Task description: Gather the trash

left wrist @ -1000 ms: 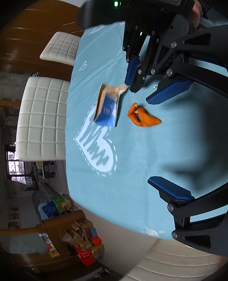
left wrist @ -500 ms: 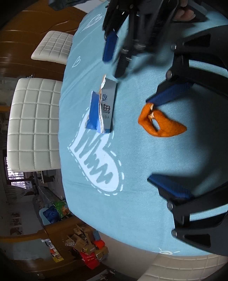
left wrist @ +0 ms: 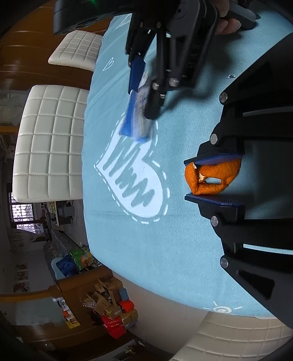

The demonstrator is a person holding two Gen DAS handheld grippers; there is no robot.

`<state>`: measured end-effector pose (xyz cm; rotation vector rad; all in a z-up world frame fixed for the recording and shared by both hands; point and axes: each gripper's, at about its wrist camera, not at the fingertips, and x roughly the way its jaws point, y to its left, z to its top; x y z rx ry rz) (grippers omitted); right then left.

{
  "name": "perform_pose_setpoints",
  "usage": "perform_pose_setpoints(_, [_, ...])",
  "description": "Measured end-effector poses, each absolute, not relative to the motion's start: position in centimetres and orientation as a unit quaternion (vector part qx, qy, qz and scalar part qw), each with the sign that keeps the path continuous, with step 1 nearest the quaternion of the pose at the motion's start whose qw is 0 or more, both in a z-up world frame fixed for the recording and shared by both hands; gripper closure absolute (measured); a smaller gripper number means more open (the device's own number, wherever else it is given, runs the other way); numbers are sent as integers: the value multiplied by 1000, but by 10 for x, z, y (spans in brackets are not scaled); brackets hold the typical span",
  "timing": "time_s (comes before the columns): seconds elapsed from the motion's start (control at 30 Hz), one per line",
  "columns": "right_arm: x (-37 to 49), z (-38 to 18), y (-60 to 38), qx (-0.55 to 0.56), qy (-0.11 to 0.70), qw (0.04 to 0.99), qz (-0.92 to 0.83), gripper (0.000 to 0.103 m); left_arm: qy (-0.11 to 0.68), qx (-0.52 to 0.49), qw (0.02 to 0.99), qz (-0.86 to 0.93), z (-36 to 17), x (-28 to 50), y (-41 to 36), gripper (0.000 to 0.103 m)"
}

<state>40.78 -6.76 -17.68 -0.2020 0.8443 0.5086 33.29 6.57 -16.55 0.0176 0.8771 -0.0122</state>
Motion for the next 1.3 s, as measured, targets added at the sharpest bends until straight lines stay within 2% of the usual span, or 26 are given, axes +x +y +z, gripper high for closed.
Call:
perform_pose_setpoints(0.1, [401, -176, -67, -94, 402, 876, 250, 66, 426, 6, 905, -2, -165, 331, 66, 79])
perform_pose_setpoints(0.13, [395, -175, -68, -91, 404, 874, 253, 75, 427, 3, 904, -1, -165, 329, 66, 79])
perform_pose_setpoints(0.37, [347, -166, -76, -70, 427, 862, 265, 76, 435, -13, 900, -10, -154, 304, 68, 79])
perform_pose_setpoints(0.7, [249, -139, -71, -71, 449, 838, 302, 76, 434, -21, 901, -11, -123, 223, 71, 79])
perform_pose_setpoints(1.0, [175, -94, -36, -111, 396, 843, 346, 76, 407, -27, 913, 21, -93, 148, 96, 79])
perform_pose_setpoints(1.03, [168, -89, -33, -112, 390, 844, 352, 77, 403, -31, 914, 28, -89, 140, 101, 79])
perform_pose_setpoints(1.07, [163, -84, -29, -114, 384, 843, 359, 94, 400, -32, 915, 32, -87, 133, 104, 79])
perform_pose_setpoints(1.2, [142, -73, -10, -127, 371, 839, 378, 95, 388, -40, 919, 56, -77, 105, 123, 79])
perform_pose_setpoints(1.3, [127, -67, 5, -133, 359, 835, 396, 100, 382, -45, 920, 70, -71, 88, 134, 79])
